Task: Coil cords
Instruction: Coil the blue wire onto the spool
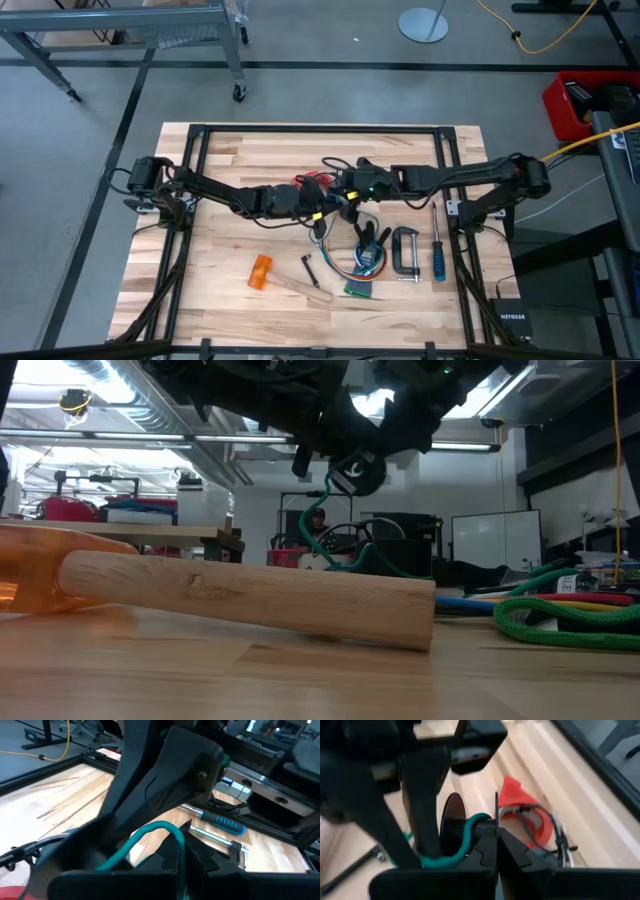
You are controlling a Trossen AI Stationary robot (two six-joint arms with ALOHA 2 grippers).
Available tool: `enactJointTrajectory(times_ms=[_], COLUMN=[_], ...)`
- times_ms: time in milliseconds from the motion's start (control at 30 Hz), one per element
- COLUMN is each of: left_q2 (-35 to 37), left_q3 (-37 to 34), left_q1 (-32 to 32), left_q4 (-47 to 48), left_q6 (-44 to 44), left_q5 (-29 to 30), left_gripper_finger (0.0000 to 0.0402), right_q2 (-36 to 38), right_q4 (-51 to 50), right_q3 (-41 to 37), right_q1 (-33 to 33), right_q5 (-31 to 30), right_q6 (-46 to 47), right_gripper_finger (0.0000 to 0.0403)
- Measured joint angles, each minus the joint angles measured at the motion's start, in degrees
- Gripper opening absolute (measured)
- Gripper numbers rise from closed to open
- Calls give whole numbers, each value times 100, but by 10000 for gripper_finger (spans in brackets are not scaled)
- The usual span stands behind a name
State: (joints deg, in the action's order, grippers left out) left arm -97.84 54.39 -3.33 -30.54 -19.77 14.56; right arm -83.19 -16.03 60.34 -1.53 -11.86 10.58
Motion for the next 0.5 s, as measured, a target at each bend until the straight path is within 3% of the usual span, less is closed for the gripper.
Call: enactJointTrajectory(times_ms=[267, 500], left_q2=[1, 12], left_q3=[0, 0], left_q1=[-7, -95], left_q4=[-7, -39], left_q6=[77, 587], left_q5=[32, 85], left_gripper_finger=[0, 16], right_q2=[8, 17], right_q4=[574, 439], right_q3=[-4, 405], right_q1=[1, 1], right_q5=[-365, -469], right_q6=[103, 79], right_gripper_finger=[1, 1])
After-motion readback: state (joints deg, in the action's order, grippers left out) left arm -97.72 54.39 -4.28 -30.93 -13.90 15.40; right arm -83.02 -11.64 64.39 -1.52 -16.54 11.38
